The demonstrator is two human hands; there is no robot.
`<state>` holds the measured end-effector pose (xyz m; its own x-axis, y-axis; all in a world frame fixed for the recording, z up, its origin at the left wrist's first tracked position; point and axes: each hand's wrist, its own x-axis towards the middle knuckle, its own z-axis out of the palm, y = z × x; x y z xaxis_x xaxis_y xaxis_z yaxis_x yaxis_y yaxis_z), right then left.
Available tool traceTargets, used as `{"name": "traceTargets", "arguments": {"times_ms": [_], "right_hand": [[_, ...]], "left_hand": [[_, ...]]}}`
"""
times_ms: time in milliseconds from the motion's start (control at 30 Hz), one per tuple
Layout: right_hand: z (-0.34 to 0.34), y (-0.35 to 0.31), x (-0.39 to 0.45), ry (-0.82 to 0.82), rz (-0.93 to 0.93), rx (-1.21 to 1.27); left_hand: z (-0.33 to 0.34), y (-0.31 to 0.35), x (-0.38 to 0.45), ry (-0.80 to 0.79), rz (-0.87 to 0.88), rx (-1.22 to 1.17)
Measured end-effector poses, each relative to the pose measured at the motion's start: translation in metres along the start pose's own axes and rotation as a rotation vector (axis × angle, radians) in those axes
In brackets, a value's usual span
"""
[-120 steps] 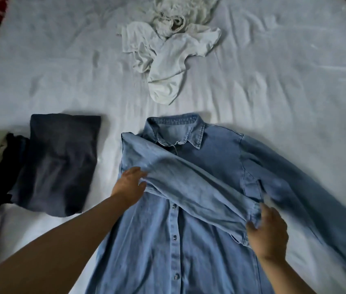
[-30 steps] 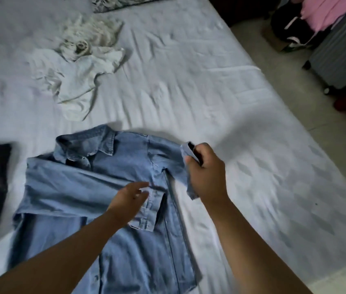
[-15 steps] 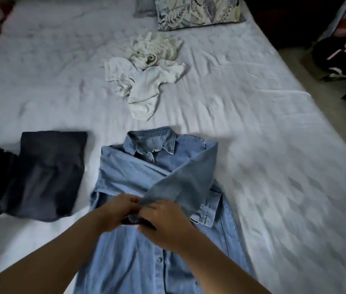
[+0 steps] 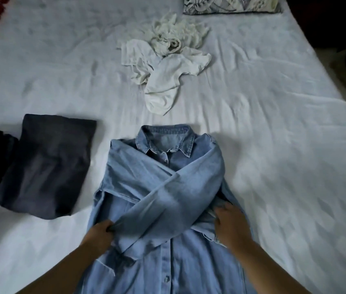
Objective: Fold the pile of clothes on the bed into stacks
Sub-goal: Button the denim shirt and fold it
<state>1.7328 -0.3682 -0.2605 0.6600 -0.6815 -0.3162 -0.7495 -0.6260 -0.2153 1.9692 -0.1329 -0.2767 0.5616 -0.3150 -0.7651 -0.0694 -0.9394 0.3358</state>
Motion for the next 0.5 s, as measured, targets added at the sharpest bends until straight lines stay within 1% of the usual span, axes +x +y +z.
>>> {"name": "traceTargets", "arguments": {"times_ms": [33, 67, 133, 200, 267, 333, 400, 467, 500], "right_hand": [[0.006, 0.006, 0.009, -0.039, 0.071, -0.086], [0.010, 0.010, 0.015, -0.112, 0.144, -0.155], [0.021, 0.024, 0.028, -0.146, 0.204, -0.160], [0.025, 0.030, 0.042, -0.130, 0.190, -0.204], [0.031, 0.040, 0.055, -0.169, 0.139, -0.261], [0.037, 0.054, 0.062, -0.108, 0.024, -0.313], [0.042, 0.072, 0.061, -0.079, 0.017, -0.286], [0.041, 0.090, 0.054, -0.082, 0.125, -0.274], [0.041, 0.100, 0.052, -0.140, 0.272, -0.206]], "left_hand": [[0.004, -0.003, 0.007, 0.020, -0.006, 0.000], [0.006, -0.004, 0.010, 0.039, -0.004, -0.005], [0.009, -0.004, 0.017, 0.064, 0.001, -0.020], [0.011, -0.001, 0.022, 0.083, -0.008, 0.046], [0.014, 0.000, 0.028, 0.114, -0.043, 0.071], [0.016, 0.000, 0.032, 0.131, -0.084, 0.074], [0.020, -0.001, 0.037, 0.145, -0.151, 0.086], [0.022, -0.002, 0.040, 0.144, -0.216, 0.085], [0.022, -0.003, 0.041, 0.137, -0.249, 0.090]]}}
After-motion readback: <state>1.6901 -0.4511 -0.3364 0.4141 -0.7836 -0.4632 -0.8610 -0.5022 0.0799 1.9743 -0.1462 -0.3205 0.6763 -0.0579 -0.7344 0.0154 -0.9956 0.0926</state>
